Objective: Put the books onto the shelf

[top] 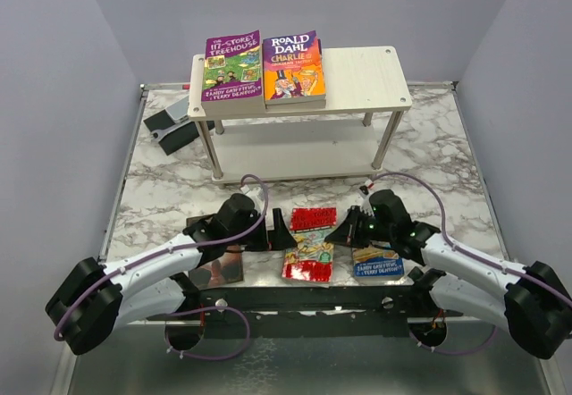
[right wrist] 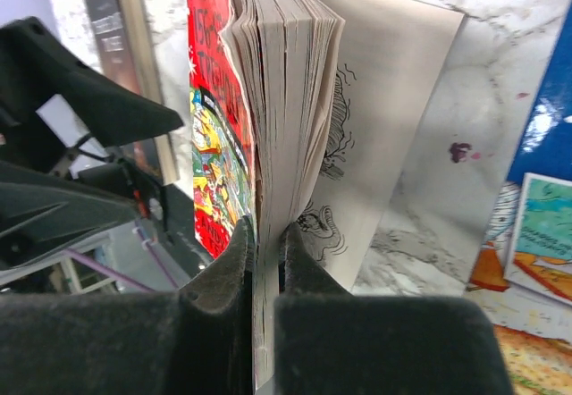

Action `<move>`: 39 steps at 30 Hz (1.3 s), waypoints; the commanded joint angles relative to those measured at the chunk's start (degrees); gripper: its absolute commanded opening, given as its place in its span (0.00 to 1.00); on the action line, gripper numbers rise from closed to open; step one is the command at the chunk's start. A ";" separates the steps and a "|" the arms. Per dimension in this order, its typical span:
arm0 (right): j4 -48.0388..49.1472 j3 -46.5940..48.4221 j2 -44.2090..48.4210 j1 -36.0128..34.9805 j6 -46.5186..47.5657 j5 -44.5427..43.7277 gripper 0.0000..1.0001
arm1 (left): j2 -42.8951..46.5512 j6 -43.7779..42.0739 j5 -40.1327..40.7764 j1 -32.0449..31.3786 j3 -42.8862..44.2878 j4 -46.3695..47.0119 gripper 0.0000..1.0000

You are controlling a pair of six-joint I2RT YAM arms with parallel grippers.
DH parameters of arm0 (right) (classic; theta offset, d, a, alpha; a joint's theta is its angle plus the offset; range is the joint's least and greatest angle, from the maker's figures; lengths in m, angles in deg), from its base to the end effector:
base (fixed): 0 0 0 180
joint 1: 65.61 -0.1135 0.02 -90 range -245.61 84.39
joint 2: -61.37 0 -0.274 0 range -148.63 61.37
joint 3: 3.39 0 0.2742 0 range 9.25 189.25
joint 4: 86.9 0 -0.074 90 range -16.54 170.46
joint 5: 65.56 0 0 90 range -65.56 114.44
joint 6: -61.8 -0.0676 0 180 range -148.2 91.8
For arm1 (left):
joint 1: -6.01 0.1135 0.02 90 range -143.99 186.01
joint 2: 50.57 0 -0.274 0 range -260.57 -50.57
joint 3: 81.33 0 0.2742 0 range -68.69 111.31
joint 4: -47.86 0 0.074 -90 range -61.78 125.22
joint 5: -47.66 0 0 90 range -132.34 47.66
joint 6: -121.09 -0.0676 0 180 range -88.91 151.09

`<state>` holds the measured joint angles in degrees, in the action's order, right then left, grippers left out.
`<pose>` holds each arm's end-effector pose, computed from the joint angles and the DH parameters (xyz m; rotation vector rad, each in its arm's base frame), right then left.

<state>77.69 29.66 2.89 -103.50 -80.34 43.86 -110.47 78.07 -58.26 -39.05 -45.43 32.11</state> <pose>0.1666 0.1581 0.1392 0.1174 2.5360 1.1250 0.1564 -0.1829 0.1501 0.1222 2.5065 -1.0882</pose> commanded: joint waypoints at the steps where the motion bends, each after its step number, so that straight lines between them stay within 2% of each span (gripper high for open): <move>1: 5.45 -0.27 3.87 0.70 -4.70 6.61 0.01 | 2.86 1.89 -4.28 0.31 -1.59 0.22 0.99; 13: 8.33 0.82 11.00 0.97 -10.05 10.19 0.01 | 9.49 8.46 -10.10 0.50 -2.61 6.27 0.99; 16: 8.44 1.46 12.19 1.00 -10.29 10.36 0.01 | 11.22 10.57 -11.74 0.45 -2.78 8.00 0.95; 21: 8.08 3.05 13.84 0.97 -10.54 10.81 0.01 | 12.67 14.76 -14.34 0.48 -3.75 13.33 0.79; 25: 7.44 4.00 15.31 1.00 -10.44 10.79 0.01 | 12.92 17.14 -15.49 0.49 -4.48 16.14 0.60; 29: 6.84 4.27 16.85 0.97 -10.33 10.90 0.01 | 14.08 18.46 -15.76 0.49 -4.18 17.18 0.45; 33: 5.36 4.47 18.63 0.97 -9.64 11.03 0.00 | 15.50 19.77 -15.81 0.46 -3.68 18.86 0.19; 35: 4.12 4.63 19.63 0.97 -9.12 10.91 0.01 | 16.04 20.61 -15.53 0.58 -3.46 19.69 0.01; 39: 0.81 5.49 21.29 0.98 -7.30 10.59 0.01 | 17.91 22.11 -14.04 0.58 -3.17 20.95 0.00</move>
<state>80.38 32.10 22.06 -102.62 -89.19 52.93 -95.06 97.98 -71.77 -38.61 -49.38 48.09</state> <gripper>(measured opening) 0.046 0.245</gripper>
